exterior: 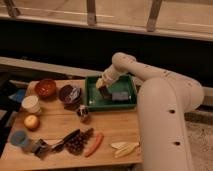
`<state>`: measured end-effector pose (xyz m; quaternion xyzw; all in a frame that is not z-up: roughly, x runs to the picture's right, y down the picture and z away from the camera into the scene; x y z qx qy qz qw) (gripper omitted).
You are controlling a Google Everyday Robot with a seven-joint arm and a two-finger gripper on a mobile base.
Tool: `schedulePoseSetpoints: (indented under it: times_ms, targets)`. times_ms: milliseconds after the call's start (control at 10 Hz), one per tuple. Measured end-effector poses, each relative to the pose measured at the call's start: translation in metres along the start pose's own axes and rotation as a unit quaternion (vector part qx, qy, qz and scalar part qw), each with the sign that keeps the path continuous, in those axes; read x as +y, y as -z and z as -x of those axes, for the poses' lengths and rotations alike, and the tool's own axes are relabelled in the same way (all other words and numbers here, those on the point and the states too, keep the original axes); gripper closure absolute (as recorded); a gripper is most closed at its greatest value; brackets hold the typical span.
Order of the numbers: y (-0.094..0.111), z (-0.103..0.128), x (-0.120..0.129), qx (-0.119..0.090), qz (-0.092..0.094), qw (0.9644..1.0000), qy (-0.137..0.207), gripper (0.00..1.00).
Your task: Place eraser in tray
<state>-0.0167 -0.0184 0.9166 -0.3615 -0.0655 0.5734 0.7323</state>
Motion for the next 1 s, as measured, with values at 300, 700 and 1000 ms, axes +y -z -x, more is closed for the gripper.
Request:
schedulePoseSetpoints:
  times_ms: [300,700,1000]
  targets:
    - [-0.0088,-0.0063,-0.0056,0.007,-0.003,0.9999,-0.007,0.36]
    - [-0.0062,-0.0110,-0.0073,0.004,-0.003,0.9999,-0.011,0.22]
    - [-0.0071,-0.0104,-0.0059,0.004,-0.003,0.9999,-0.011,0.22]
